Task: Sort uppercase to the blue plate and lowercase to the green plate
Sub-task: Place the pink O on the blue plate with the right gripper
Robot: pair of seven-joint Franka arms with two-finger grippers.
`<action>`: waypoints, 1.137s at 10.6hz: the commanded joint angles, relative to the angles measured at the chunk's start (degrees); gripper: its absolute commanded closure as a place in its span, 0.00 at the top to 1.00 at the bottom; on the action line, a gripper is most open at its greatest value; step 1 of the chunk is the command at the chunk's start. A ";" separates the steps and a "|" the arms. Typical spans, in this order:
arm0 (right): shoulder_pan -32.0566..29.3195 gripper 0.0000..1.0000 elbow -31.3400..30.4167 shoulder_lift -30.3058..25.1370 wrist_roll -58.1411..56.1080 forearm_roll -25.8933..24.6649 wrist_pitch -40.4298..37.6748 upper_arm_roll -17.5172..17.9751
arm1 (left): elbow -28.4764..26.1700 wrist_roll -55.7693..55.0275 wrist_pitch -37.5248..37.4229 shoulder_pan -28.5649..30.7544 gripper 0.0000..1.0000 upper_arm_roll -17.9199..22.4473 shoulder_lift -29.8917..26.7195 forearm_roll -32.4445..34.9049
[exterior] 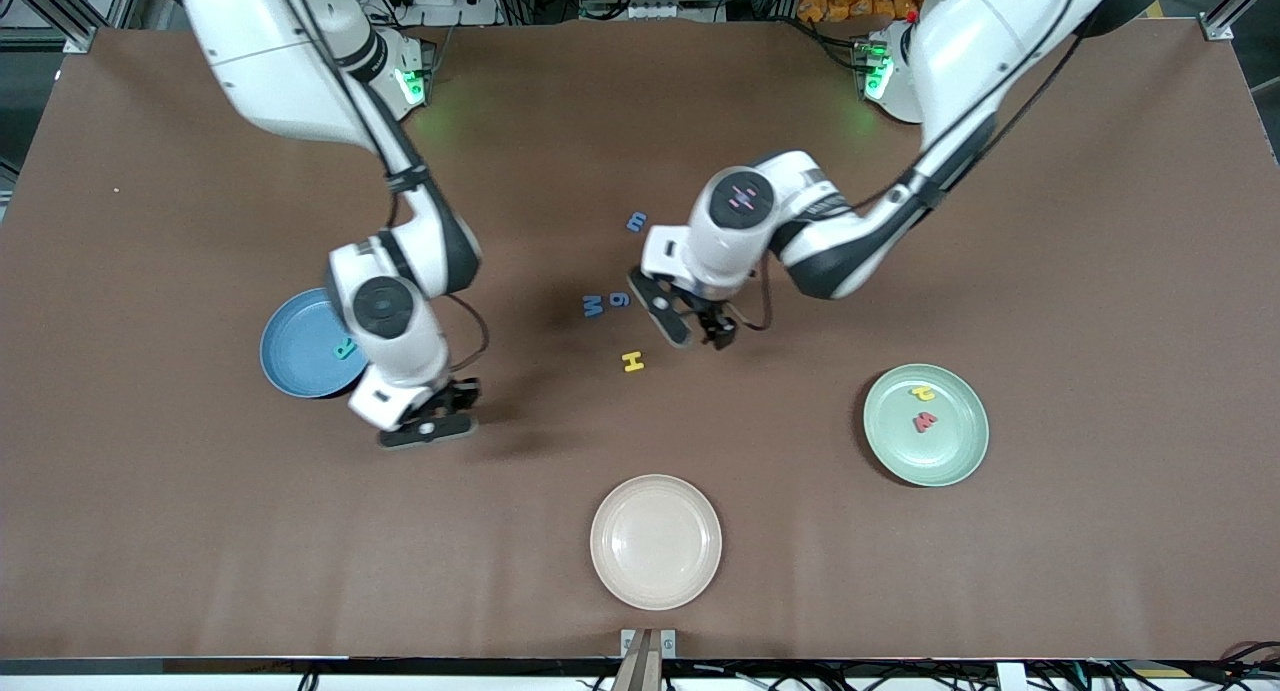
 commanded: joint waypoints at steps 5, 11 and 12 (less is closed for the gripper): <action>-12.58 0.29 -12.96 -10.75 -18.49 2.43 -8.58 -1.51 | 1.05 0.71 7.88 -11.32 1.00 4.85 6.75 9.35; -13.02 0.36 -23.40 -14.90 -19.82 11.16 -13.76 -2.39 | 3.95 4.47 7.97 -13.78 0.92 6.17 10.27 13.40; -12.94 0.38 -23.68 -14.47 -19.82 11.16 -12.34 -2.39 | 4.30 5.01 7.97 -14.22 0.90 6.17 10.88 13.31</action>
